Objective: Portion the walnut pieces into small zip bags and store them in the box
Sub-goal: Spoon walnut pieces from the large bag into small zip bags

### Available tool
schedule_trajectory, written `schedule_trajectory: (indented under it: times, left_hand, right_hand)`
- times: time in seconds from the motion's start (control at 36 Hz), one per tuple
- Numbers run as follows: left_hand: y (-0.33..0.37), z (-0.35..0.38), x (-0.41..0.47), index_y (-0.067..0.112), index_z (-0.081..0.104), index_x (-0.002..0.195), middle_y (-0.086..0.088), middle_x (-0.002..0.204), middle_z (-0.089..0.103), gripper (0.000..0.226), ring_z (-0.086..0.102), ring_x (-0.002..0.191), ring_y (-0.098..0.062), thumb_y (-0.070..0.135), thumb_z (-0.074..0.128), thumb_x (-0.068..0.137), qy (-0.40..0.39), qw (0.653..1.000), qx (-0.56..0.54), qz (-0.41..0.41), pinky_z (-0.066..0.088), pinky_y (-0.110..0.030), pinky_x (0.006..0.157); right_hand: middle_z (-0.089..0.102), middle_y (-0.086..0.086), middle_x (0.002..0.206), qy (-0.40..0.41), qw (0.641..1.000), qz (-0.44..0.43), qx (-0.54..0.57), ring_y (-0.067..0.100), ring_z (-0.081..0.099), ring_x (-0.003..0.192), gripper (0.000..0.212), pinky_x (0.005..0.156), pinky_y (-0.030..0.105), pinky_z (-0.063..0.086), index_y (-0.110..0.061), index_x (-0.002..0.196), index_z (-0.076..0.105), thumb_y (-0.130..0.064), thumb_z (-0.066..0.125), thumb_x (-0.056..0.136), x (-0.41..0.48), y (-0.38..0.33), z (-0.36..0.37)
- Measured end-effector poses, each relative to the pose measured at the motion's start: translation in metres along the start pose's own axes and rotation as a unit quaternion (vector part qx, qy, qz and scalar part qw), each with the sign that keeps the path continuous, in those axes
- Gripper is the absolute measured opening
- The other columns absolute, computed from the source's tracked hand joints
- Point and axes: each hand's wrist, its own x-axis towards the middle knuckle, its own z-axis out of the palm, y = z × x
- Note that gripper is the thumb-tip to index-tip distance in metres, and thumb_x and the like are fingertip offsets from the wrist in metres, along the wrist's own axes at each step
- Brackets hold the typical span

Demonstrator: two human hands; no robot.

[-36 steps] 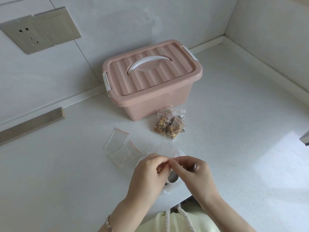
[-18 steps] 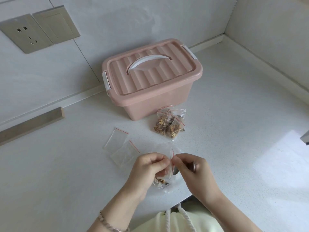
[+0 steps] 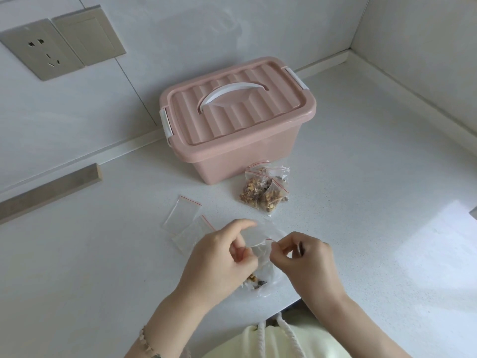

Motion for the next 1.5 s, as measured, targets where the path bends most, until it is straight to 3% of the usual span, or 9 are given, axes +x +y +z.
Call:
schedule_trajectory:
  times: [0.11, 0.19, 0.31, 0.47, 0.92, 1.11, 1.28, 1.44, 1.5]
  left_hand:
    - [-0.009, -0.001, 0.002, 0.054, 0.047, 0.112, 0.017, 0.072, 0.048, 0.055, 0.045, 0.063, -0.003, 0.019, 0.054, 0.07, -0.093, 0.992, -0.087, 0.006, 0.041, -0.012, 0.068]
    - [-0.016, -0.001, 0.001, 0.056, 0.035, 0.123, 0.029, 0.097, 0.036, 0.067, 0.042, 0.099, 0.005, 0.038, 0.065, 0.065, -0.15, 0.987, -0.054, 0.035, 0.032, -0.003, 0.085]
    - [-0.019, 0.0, 0.001, 0.054, 0.022, 0.127, 0.046, 0.13, 0.01, 0.092, 0.007, 0.133, 0.013, 0.054, 0.074, 0.051, -0.178, 0.98, -0.003, 0.086, 0.012, 0.002, 0.1]
    - [-0.026, 0.006, 0.002, 0.053, 0.038, 0.122, 0.03, 0.127, 0.044, 0.074, 0.032, 0.127, 0.009, 0.06, 0.069, 0.055, -0.102, 0.989, 0.014, 0.104, 0.023, -0.008, 0.105]
    - [-0.038, 0.002, -0.003, 0.017, 0.052, 0.116, 0.002, 0.101, 0.067, 0.063, 0.055, 0.095, -0.004, 0.053, 0.065, 0.066, 0.035, 0.957, 0.122, 0.261, 0.042, -0.013, 0.088]
    - [-0.052, 0.004, -0.008, 0.028, 0.054, 0.112, 0.015, 0.101, 0.065, 0.056, 0.06, 0.093, -0.002, 0.058, 0.066, 0.067, 0.061, 0.985, 0.057, 0.154, 0.047, -0.02, 0.083]
    - [-0.078, 0.01, -0.025, 0.035, 0.059, 0.109, 0.017, 0.088, 0.061, 0.072, 0.054, 0.092, 0.004, 0.082, 0.056, 0.055, 0.03, 0.999, -0.004, -0.021, 0.034, -0.001, 0.081]
    - [-0.098, 0.024, -0.041, 0.038, 0.055, 0.106, 0.023, 0.099, 0.057, 0.053, 0.047, 0.098, 0.014, 0.038, 0.082, 0.062, 0.022, 0.992, -0.004, -0.121, 0.03, 0.003, 0.079]
    - [-0.101, 0.029, -0.04, 0.038, 0.054, 0.102, 0.022, 0.105, 0.053, 0.05, 0.044, 0.102, 0.015, 0.041, 0.081, 0.06, 0.025, 0.993, -0.016, -0.114, 0.029, 0.003, 0.082]
  right_hand:
    - [0.049, -0.008, 0.04, -0.038, 0.998, 0.018, 0.039, 0.009, 0.036, 0.043, 0.022, 0.044, 0.015, 0.029, -0.016, 0.057, 0.062, -0.016, 0.068, 0.079, -0.001, -0.002, -0.005]
    - [0.056, -0.002, 0.045, -0.063, 0.996, 0.023, 0.055, 0.014, 0.045, 0.048, 0.022, 0.047, 0.017, 0.033, -0.018, 0.058, 0.063, -0.016, 0.067, 0.079, -0.001, -0.004, -0.005]
    - [0.057, -0.005, 0.044, -0.087, 0.995, 0.023, 0.053, 0.013, 0.048, 0.049, 0.019, 0.048, 0.017, 0.035, -0.017, 0.06, 0.064, -0.018, 0.067, 0.078, -0.001, -0.007, -0.004]
    - [0.055, -0.014, 0.04, -0.104, 0.994, 0.013, 0.043, 0.007, 0.046, 0.044, 0.02, 0.055, 0.019, 0.042, -0.016, 0.06, 0.063, -0.014, 0.066, 0.08, 0.0, -0.012, -0.006]
    - [0.056, -0.017, 0.042, -0.121, 0.992, -0.001, 0.026, 0.007, 0.05, 0.043, 0.022, 0.058, 0.025, 0.046, -0.018, 0.06, 0.062, -0.016, 0.066, 0.082, 0.001, -0.01, -0.002]
    - [0.061, -0.006, 0.054, -0.093, 0.994, -0.027, 0.05, 0.012, 0.054, 0.051, 0.041, 0.054, 0.015, 0.042, -0.01, 0.072, 0.065, -0.039, 0.042, 0.091, 0.003, -0.007, -0.002]
    - [0.051, -0.008, 0.073, -0.042, 0.992, -0.074, 0.092, 0.004, 0.047, 0.066, 0.045, 0.066, 0.013, 0.035, -0.026, 0.067, 0.053, -0.055, 0.027, 0.09, 0.001, 0.021, -0.011]
    - [0.045, -0.006, 0.053, 0.003, 0.999, 0.004, 0.037, 0.005, 0.037, 0.049, 0.051, 0.05, 0.016, 0.031, -0.023, 0.072, 0.055, -0.06, 0.026, 0.09, -0.004, 0.049, -0.019]
    - [0.042, -0.003, 0.048, 0.01, 1.0, 0.024, 0.014, 0.009, 0.037, 0.046, 0.041, 0.047, 0.019, 0.031, -0.022, 0.073, 0.058, -0.045, 0.03, 0.094, -0.005, 0.056, -0.019]
